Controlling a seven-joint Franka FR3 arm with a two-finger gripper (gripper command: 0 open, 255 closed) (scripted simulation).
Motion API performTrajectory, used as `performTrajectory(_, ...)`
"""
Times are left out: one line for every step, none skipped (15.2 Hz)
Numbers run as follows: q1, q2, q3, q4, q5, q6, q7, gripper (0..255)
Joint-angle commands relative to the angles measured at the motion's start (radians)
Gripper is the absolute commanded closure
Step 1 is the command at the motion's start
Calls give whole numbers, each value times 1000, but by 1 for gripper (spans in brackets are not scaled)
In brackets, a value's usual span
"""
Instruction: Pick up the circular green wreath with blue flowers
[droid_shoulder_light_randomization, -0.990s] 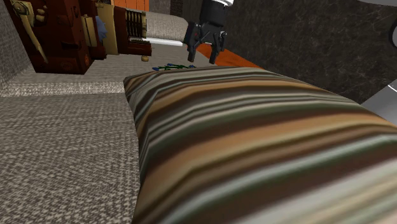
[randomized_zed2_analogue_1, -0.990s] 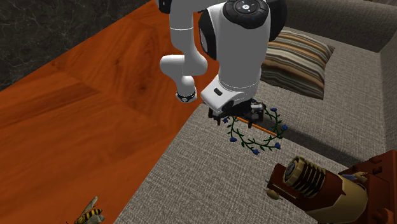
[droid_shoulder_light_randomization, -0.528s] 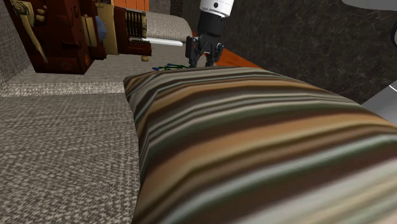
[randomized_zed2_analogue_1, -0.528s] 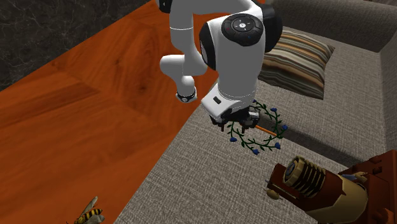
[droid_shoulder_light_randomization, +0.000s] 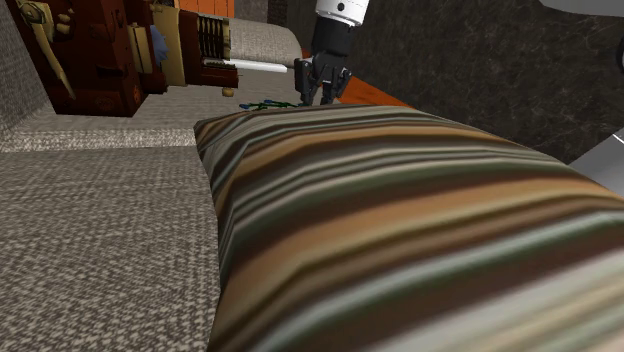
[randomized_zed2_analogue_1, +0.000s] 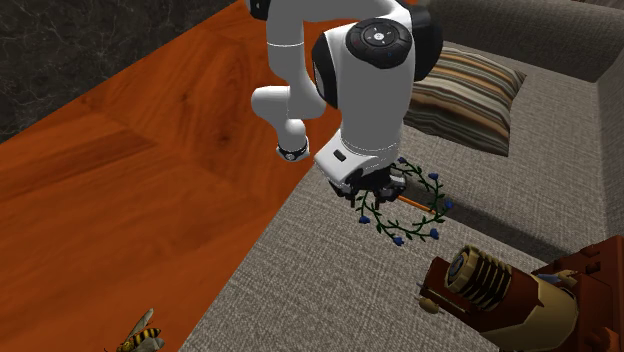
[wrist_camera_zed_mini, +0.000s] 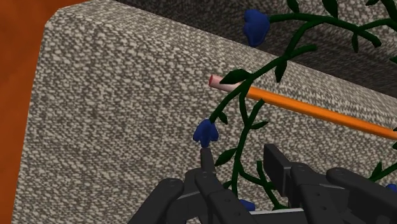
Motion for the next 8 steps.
performTrajectory(2, 8, 3, -1, 1, 0, 0, 255)
performTrajectory(2, 10, 2, 15, 0, -14, 2, 255)
performTrajectory(2, 12, 2, 31, -1, -27, 4, 255)
performTrajectory(1, 16, 2, 47, -2, -40, 6, 255)
performTrajectory(1, 19, 1, 64, -3, -54, 8, 255)
performTrajectory(0, 22, 1, 81, -4, -67, 10, 255)
performTrajectory(0, 25, 1, 98, -6, -81, 13, 255)
performTrajectory(0, 29, 0, 115, -7, -94, 15, 255)
